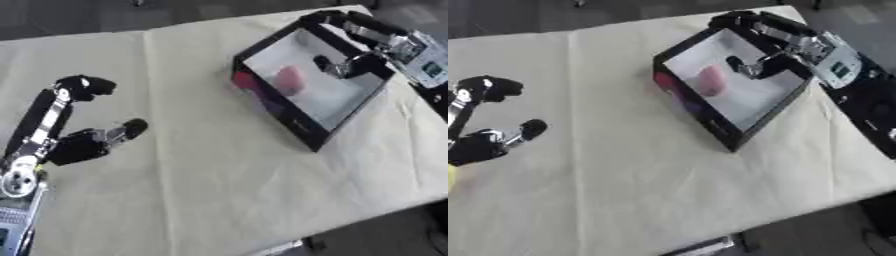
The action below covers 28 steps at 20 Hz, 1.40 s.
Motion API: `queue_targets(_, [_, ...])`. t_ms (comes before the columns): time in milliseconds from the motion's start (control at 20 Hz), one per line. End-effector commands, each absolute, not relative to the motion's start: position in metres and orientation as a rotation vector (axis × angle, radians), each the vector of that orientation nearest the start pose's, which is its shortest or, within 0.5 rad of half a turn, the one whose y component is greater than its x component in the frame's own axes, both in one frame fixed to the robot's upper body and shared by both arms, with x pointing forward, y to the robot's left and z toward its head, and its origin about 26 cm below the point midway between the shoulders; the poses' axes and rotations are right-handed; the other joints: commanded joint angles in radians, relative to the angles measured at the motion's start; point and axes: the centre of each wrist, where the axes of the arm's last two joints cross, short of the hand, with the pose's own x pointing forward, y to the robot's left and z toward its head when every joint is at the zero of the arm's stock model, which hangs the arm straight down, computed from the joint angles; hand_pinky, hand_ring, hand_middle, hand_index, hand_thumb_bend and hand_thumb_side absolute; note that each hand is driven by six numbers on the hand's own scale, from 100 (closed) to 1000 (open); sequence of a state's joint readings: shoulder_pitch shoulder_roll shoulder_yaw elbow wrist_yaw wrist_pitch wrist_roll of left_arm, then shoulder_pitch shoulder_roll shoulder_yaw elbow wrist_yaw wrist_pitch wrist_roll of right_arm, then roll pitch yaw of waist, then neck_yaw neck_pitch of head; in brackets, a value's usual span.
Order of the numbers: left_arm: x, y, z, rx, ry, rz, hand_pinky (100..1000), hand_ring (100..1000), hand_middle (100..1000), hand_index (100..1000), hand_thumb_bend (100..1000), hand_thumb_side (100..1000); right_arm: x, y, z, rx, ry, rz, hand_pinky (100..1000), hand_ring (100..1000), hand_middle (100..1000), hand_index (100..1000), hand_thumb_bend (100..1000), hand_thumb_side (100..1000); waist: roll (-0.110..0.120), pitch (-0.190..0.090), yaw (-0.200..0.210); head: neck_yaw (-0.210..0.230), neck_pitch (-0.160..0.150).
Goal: Pick up the objects with one hand, pass them to the other hand, and then place them into the box on the other side of the table.
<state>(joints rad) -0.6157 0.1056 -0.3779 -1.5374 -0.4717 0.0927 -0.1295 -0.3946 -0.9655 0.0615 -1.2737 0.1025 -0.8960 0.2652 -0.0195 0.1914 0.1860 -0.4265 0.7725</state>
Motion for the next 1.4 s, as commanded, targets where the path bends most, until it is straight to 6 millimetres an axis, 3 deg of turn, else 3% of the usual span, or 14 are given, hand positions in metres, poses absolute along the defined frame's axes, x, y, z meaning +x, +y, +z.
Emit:
queue_targets(50, [0.365,0.104,0.166,0.214,-2.007,-1.015,811,764,645,745,778,618,0.341,-0.480,0.217,-0.624,-2.040,1.571,998,954,941,1000,100,317,0.005,-0.036,0.000,0.003,-0.002])
queue_targets(350, [0.365,0.106,0.168,0.225,-2.013,-0.999,810,763,644,744,774,612,0.341,-0.476,0.211,-0.610,-2.080,1.494,1000,969,959,1000,100,211,0.005,-0.038,0.003,0.013,-0.002])
queue_targets(500, [0.367,0.111,0.171,0.249,-2.020,-0.973,809,763,645,744,750,605,0.342,-0.463,0.209,-0.487,-2.115,1.405,1000,989,986,1000,100,203,0.008,-0.039,0.006,0.048,-0.002])
queue_targets(650, [0.370,0.121,0.177,0.303,-2.022,-0.945,809,765,658,748,714,608,0.342,-0.448,0.221,-0.324,-2.139,1.343,1000,1000,1000,1000,100,240,0.013,-0.042,0.009,0.090,-0.002])
queue_targets(950, [0.386,0.166,0.192,0.486,-1.930,-0.975,826,787,718,789,674,606,0.335,-0.440,0.250,-0.024,-2.139,1.222,1000,1000,1000,1000,100,305,0.026,-0.051,0.014,0.133,-0.002])
queue_targets(1400, [0.400,0.229,0.213,0.584,-1.763,-0.999,839,796,719,791,710,582,0.328,-0.438,0.261,0.106,-2.111,1.140,1000,1000,1000,1000,100,368,0.039,-0.056,0.024,0.171,-0.002])
